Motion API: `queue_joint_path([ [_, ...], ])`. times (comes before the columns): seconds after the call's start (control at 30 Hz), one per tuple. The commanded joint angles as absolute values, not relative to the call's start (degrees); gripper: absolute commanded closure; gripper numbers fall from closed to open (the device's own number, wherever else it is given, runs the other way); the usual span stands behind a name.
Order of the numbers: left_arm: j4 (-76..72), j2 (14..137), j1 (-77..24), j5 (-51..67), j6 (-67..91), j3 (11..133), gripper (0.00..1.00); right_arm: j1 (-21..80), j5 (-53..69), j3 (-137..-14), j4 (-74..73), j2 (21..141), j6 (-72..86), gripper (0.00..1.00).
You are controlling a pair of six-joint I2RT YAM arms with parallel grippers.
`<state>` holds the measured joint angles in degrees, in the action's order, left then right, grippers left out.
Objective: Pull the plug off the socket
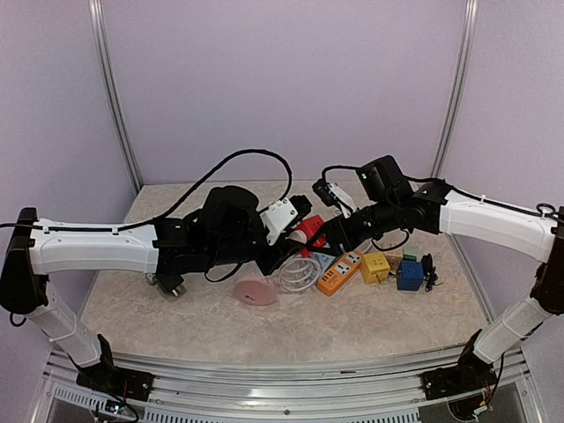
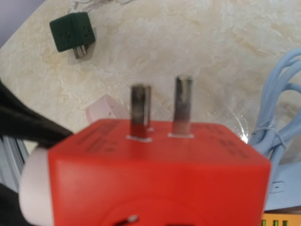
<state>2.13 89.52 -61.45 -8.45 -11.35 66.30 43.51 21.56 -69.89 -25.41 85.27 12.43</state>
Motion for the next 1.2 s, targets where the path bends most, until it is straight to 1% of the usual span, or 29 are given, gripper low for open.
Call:
queue_joint_path([
  [0.0,5.7,89.2,-61.8,-13.2,-11.1,65.6,0.96,43.9,18.7,-71.0,-18.2,83.1,17.3,1.00],
  [0.23,4.8,90.1,-63.3,-17.9,-12.4,65.7,0.97,43.9,8.8,-72.0,-20.5,85.7,22.6,1.00],
  [0.6,4.3,90.6,-64.3,-20.8,-13.0,65.5,0.98,44.0,4.3,-74.2,-21.8,88.1,23.5,1.00],
  [0.7,4.9,90.6,-63.8,-19.5,-12.3,65.5,0.98,43.9,5.7,-73.9,-20.8,87.9,22.7,1.00],
  [0.87,6.0,89.5,-61.7,-13.8,-11.0,65.5,0.98,44.1,12.5,-72.9,-18.4,86.6,18.5,1.00],
  [1.17,9.1,87.9,-57.4,-4.2,-8.4,65.6,0.99,46.9,21.7,-77.0,-23.6,85.9,7.8,1.00],
])
